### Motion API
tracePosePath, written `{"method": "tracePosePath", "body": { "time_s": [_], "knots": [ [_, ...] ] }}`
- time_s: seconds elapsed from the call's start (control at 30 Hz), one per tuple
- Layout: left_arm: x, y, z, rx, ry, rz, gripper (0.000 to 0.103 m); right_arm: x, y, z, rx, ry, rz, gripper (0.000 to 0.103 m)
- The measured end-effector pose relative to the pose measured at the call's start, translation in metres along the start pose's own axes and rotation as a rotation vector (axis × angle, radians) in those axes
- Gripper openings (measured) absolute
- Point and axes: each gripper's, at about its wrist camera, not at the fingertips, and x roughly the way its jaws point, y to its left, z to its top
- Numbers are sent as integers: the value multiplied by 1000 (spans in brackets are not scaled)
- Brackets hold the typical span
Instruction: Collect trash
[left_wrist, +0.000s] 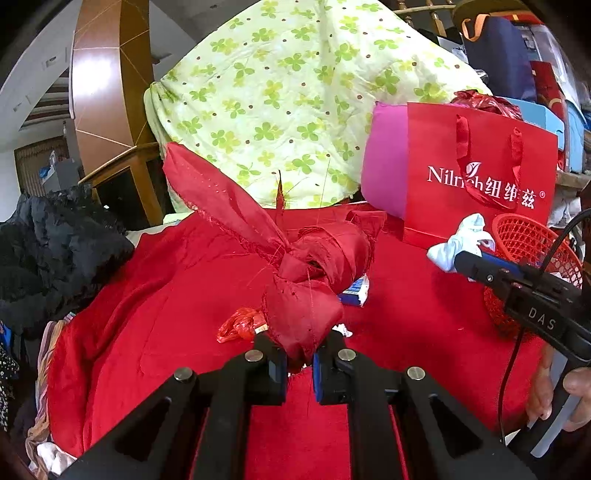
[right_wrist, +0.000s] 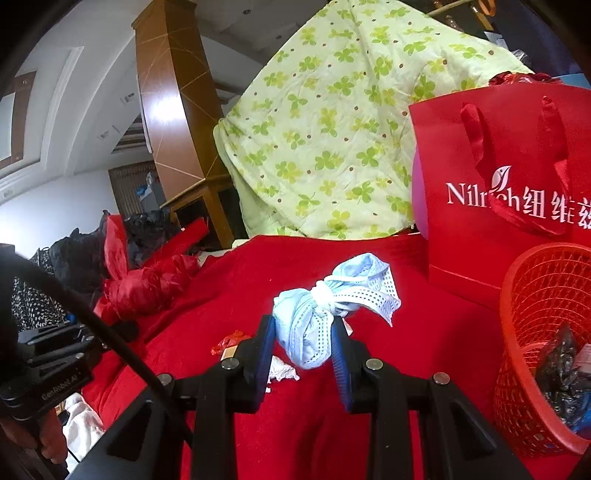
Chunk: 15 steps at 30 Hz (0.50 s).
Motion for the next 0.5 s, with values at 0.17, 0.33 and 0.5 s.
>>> {"method": "tracePosePath", "body": {
  "time_s": [0.17,0.33,0.5],
  "knots": [
    [0,-10,4,19,-2,-10,11,-8,-5,4,8,-22,-7,31],
    [0,-19,7,32,-1,-24,11,-16,-9,6,10,-45,-11,31],
    [2,-29,10,49,4,-40,11,-25,-15,9,14,-67,-20,31]
  ]
}}
